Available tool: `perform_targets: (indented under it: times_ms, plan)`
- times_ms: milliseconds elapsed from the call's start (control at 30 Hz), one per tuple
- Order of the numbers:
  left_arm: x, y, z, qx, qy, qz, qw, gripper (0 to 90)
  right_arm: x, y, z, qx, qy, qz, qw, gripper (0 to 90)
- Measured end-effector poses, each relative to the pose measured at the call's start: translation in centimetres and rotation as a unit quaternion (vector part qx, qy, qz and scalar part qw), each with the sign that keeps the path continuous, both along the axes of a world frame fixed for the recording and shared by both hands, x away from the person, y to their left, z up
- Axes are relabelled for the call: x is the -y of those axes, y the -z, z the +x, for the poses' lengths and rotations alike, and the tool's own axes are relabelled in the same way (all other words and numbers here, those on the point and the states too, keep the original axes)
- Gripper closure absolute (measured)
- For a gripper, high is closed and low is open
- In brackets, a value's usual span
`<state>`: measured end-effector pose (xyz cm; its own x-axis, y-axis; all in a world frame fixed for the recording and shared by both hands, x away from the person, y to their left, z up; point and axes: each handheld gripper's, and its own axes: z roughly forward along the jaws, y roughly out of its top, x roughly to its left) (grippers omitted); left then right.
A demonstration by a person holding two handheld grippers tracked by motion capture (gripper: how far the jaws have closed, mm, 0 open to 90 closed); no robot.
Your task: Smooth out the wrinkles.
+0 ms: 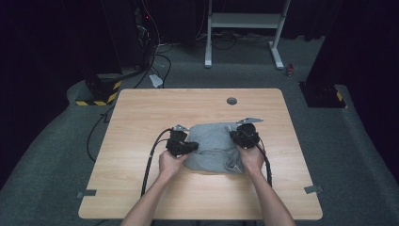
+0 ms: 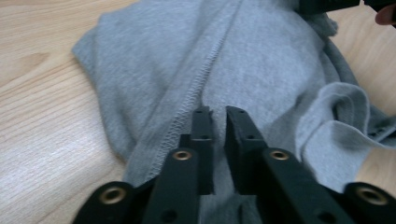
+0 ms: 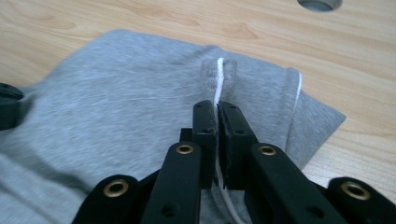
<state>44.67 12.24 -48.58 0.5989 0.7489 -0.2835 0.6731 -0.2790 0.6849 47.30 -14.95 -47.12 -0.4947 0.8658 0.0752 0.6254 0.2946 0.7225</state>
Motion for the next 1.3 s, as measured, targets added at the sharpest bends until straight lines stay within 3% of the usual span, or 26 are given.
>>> perform_targets:
  times_ms: [133, 400, 533, 600, 733, 833, 1000, 1100, 1167, 1200, 1300]
  plan:
    - [-0.1, -0.6, -0.8, 0.014, 0.011, -0.013, 0.9998, 87.9, 0.2, -0.6, -1.3, 0.019, -0.02, 0.006, 0.9996, 86.4]
    - [-0.6, -0.9, -3.8, 0.04, 0.04, -0.022, 0.9981, 88.3, 2.5, -0.7, -6.0, 0.068, -0.055, 0.015, 0.996, 86.1]
    - [-0.6, -0.5, -4.9, 0.038, 0.055, -0.016, 0.9976, 88.3, 3.3, 0.2, -7.4, 0.067, -0.057, 0.016, 0.996, 86.1]
    - [-0.5, 0.5, -6.6, 0.033, 0.077, 0.002, 0.9965, 88.2, 3.9, 2.0, -8.9, 0.057, -0.068, -0.002, 0.9961, 85.7]
    - [-0.3, 1.5, -7.8, 0.026, 0.089, 0.023, 0.9954, 86.0, 4.0, 3.5, -9.9, 0.039, -0.077, -0.008, 0.9962, 81.8]
    - [-0.3, 1.0, -8.3, 0.032, 0.086, 0.009, 0.9958, 76.8, 3.9, 3.6, -10.7, 0.039, -0.08, -0.001, 0.996, 73.4]
    - [0.2, -1.5, -8.4, 0.077, 0.076, -0.007, 0.9941, 64.8, 3.9, 2.2, -12.0, 0.05, -0.068, 0.041, 0.9956, 68.1]
    - [0.6, -2.5, -7.8, 0.101, 0.057, 0.01, 0.9932, 58.9, 3.6, 2.0, -12.8, 0.053, -0.07, 0.047, 0.995, 68.0]
    - [0.8, -2.7, -7.2, 0.109, 0.04, 0.024, 0.993, 54.6, 3.1, 2.3, -13.0, 0.043, -0.073, 0.043, 0.9955, 68.0]
    - [0.9, -2.6, -6.8, 0.109, 0.032, 0.033, 0.993, 52.5, 3.0, 2.6, -13.0, 0.037, -0.075, 0.042, 0.9956, 67.8]
    - [0.9, -1.7, -5.7, 0.085, 0.015, 0.047, 0.9952, 51.2, 2.2, 3.5, -13.0, 0.018, -0.085, 0.036, 0.9956, 65.7]
